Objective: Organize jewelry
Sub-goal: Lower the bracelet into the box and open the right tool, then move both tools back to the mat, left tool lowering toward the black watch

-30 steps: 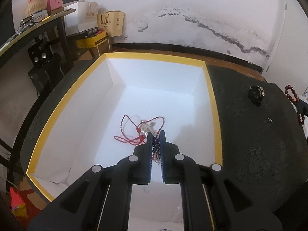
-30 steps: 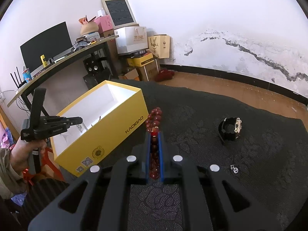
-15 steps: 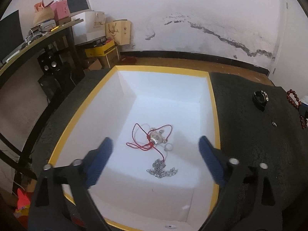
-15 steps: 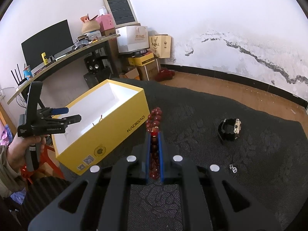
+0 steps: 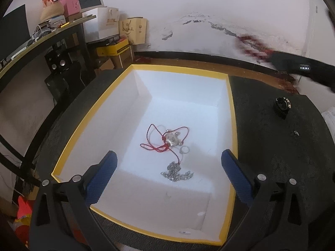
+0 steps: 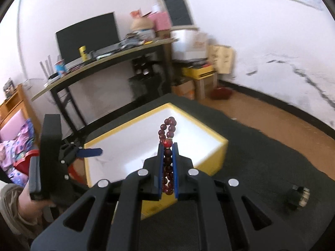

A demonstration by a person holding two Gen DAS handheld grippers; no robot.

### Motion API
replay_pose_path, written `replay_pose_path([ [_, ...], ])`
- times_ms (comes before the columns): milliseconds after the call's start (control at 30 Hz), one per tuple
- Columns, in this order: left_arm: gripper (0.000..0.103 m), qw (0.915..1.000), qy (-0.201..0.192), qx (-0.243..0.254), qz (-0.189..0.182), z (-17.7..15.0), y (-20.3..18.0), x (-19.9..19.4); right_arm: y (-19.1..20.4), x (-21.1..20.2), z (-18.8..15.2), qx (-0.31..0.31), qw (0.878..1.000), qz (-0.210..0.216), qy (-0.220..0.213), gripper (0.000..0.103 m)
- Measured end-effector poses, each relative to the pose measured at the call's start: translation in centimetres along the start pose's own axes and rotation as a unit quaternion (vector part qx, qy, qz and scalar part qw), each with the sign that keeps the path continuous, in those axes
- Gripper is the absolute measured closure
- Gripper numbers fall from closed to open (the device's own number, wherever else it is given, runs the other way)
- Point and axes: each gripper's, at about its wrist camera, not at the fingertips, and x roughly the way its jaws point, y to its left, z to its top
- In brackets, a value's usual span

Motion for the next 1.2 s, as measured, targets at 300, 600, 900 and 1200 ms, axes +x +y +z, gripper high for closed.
replay_pose_path([
  [300,0.006,0.9998,0.017,-0.009,0.009,-1.0,1.6,0.7,1.8,11.0,0.6,-0.033,0.994,0.01,0.104,0.095],
  [600,0.006,0.9996,0.016,-0.023,0.007,-1.2,2.8,1.1,2.6,15.9,-0.4,-0.023,0.985,-0.01,0.17,0.095],
  [900,0.006,0.9997,0.013,-0.017,0.006,-1.2,2.5,1.0,2.4,14.8,0.1,-0.021,0.991,-0.02,0.133,0.09],
  [1200,0.006,0.9999,0.003,-0.011,0.007,-0.7,1.5,0.0,2.1,6.9,3.3,-0.032,0.999,-0.042,-0.009,0.006],
])
